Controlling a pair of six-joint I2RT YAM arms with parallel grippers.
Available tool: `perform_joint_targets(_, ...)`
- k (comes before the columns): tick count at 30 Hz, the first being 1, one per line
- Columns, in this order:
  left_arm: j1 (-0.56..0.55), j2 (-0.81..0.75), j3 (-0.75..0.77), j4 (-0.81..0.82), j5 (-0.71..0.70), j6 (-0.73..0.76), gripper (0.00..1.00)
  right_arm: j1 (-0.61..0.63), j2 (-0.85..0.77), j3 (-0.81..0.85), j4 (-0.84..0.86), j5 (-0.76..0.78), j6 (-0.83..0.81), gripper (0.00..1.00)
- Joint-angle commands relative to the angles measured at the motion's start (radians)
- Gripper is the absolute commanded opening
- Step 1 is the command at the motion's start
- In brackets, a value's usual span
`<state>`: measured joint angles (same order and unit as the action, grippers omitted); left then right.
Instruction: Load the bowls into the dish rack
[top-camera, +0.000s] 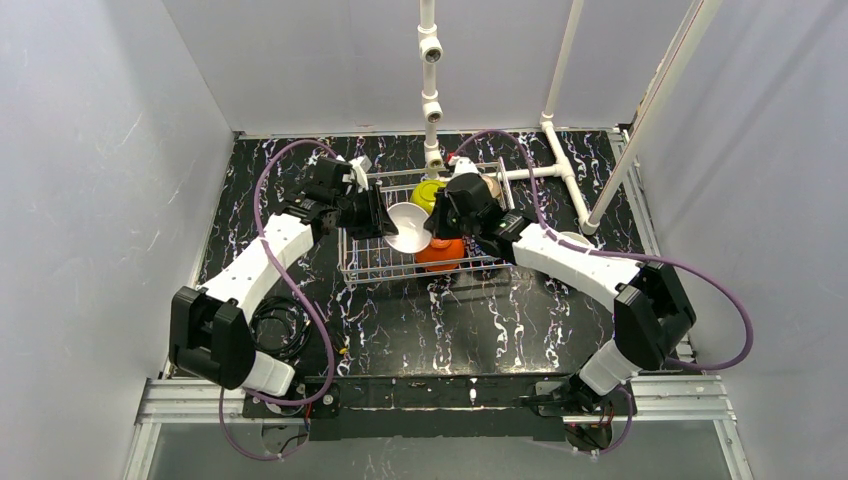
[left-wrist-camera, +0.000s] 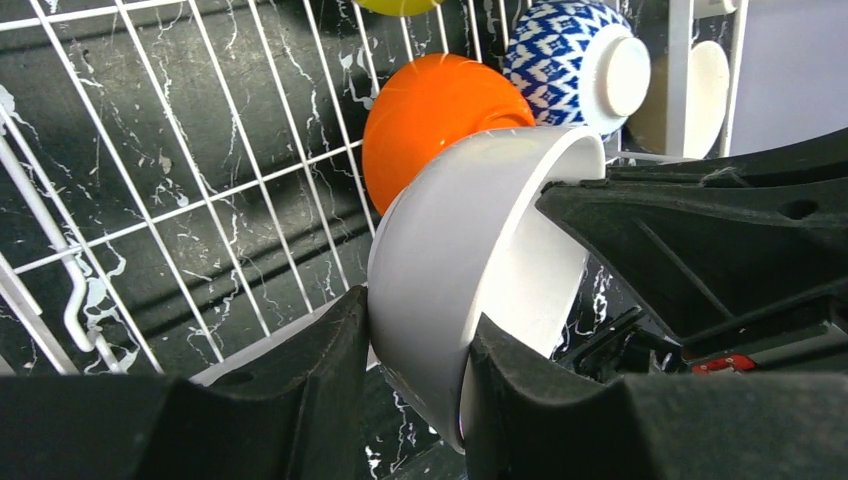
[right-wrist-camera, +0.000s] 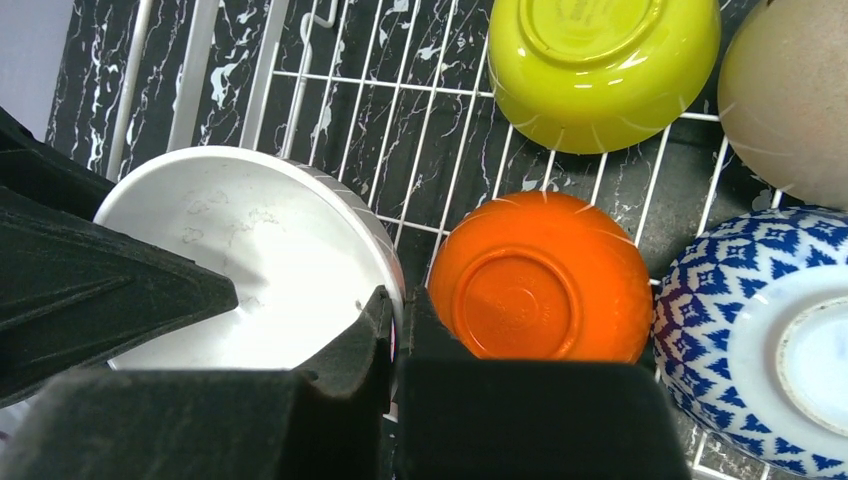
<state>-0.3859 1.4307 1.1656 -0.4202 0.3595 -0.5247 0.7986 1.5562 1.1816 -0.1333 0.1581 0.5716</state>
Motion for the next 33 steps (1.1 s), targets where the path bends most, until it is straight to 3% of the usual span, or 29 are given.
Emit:
perform_joint_targets(1, 0.002, 0.001, 0.043, -0.052, 0.004, 0.047, 0.05, 0.002, 0.015, 0.066, 0.031, 0.009, 0.001, 0.01)
perform_joint_targets(2, 0.002, 0.006, 0.048, -0.058, -0.003, 0.051, 0.0, 0.002, 0.016, 0.068, 0.035, 0.003, 0.004, 0.01)
perform_joint_targets(5, 0.001, 0.008, 0.057, -0.066, -0.02, 0.064, 0.0, 0.002, 0.008, 0.056, 0.062, -0.007, 0.018, 0.03)
perform_joint_targets(10, 0.002, 0.002, 0.063, -0.072, -0.036, 0.083, 0.0, 0.001, -0.004, 0.038, 0.09, -0.032, 0.066, 0.5)
perform_joint_targets(12, 0.002, -0.006, 0.06, -0.073, -0.047, 0.088, 0.0, 0.0, -0.01, 0.027, 0.102, -0.042, 0.09, 0.64)
perform_joint_targets(15, 0.002, -0.017, 0.053, -0.067, -0.058, 0.092, 0.0, -0.005, -0.03, -0.002, 0.123, -0.053, 0.141, 0.77)
perform_joint_targets(23, 0.025, -0.014, 0.064, -0.052, 0.025, 0.092, 0.0, -0.023, -0.134, -0.155, 0.318, -0.136, 0.292, 0.98)
perform_joint_targets(33, 0.073, 0.068, 0.187, -0.121, 0.359, 0.11, 0.0, -0.029, -0.229, -0.232, 0.37, -0.193, 0.57, 0.99)
